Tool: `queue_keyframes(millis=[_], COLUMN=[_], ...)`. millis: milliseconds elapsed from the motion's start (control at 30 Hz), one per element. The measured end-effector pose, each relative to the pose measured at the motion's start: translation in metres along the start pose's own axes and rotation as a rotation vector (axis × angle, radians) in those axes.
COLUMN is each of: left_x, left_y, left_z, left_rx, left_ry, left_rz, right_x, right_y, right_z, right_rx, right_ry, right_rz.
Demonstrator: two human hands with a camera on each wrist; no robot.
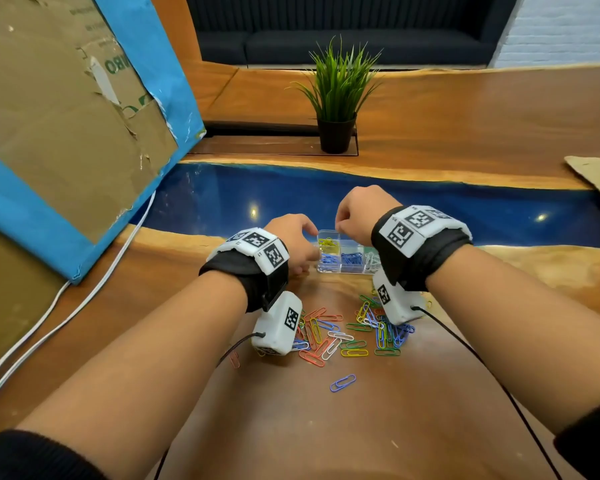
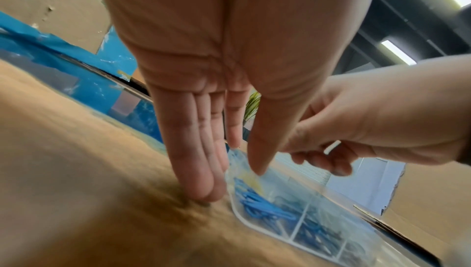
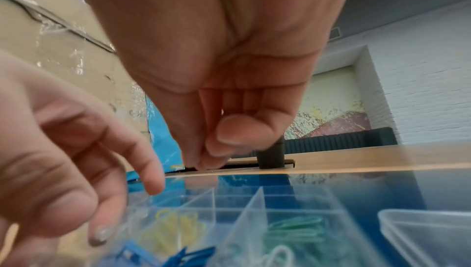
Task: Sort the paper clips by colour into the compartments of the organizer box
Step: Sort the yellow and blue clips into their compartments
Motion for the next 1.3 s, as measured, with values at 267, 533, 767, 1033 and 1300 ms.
queue_keyframes(millis=[267, 533, 767, 1033, 1300], left_x=[0.003, 0.001, 0.026, 0.039, 0.041], left_y=[0.036, 0.075, 0.081, 0.074, 0.071], left_z=[-0.021, 0.0, 0.027, 0.046, 0.05], left_rx=[-0.08, -0.309, -0.361, -0.385, -0.354], left_ry=[-0.327, -0.587, -0.692, -0.823, -0.851], left_rz=[0.12, 0.192, 0.37, 0.445, 0.478], right_x=[-0.002, -0.002, 0.001, 0.0, -0.006], right_y=[0.06, 0.087, 0.089, 0.085, 0.086], right_z=[0.011, 0.044, 0.046, 0.047, 0.047], right_rx=[-0.179, -0.334, -0.285, -0.247, -0.235], right_ry=[0.039, 0.355, 0.401, 0.378, 0.367], right_rz=[-0.214, -0.35, -0.367, -0.359, -0.399])
Point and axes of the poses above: each hand's wrist, its own y-axis away from the middle knuckle, its own z-axis out of the palm, x = y × z, the point moved 8 cm from there along -y, towards the middle knuckle, and after that the axes turned 9 degrees about z, right-handed, at the moved point
